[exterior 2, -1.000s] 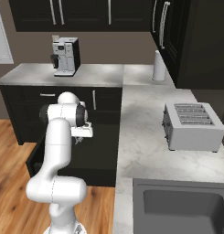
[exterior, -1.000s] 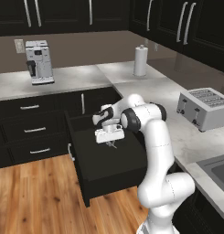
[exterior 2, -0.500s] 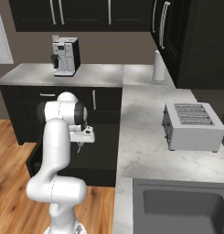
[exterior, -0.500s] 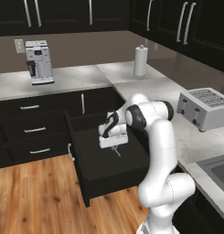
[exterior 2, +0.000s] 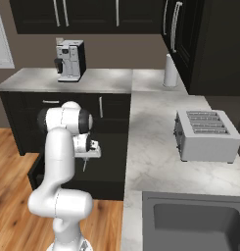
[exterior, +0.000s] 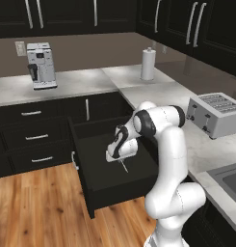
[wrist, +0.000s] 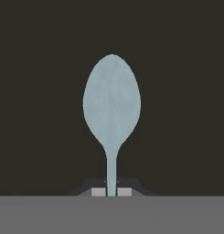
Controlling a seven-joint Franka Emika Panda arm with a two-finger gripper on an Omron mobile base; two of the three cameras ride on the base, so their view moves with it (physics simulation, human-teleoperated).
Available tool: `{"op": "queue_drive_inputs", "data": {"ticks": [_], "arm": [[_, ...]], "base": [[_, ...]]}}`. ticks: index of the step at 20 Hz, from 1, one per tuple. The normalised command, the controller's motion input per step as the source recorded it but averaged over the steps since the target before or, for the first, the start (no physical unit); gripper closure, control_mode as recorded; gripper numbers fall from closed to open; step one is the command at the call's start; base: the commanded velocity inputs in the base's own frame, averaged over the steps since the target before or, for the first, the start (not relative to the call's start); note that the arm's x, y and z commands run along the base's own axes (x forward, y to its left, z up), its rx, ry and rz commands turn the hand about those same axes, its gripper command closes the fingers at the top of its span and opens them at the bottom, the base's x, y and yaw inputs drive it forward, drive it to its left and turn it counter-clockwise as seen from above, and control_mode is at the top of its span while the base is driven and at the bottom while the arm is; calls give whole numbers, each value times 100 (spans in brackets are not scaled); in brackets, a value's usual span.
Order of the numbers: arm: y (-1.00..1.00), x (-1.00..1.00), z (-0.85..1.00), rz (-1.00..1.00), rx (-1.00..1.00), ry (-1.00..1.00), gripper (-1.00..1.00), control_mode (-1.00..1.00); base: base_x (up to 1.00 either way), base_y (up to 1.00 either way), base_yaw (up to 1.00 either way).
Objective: Pick up the metallic utensils from the counter and place them in the open drawer. Make sure not to pick up any wooden utensils.
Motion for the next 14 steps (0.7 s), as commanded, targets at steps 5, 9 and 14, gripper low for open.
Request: {"op": "queue_drive_inputs", "data": {"ticks": [5, 9, 14], "arm": [[0, 0, -28, 0, 0, -1, 100, -100], [0, 0, -6, 0, 0, 0, 100, -100], [0, 0, 5, 0, 0, 1, 100, -100]], "base": [[0, 0, 0], [0, 0, 0], [0, 0, 0]]}}
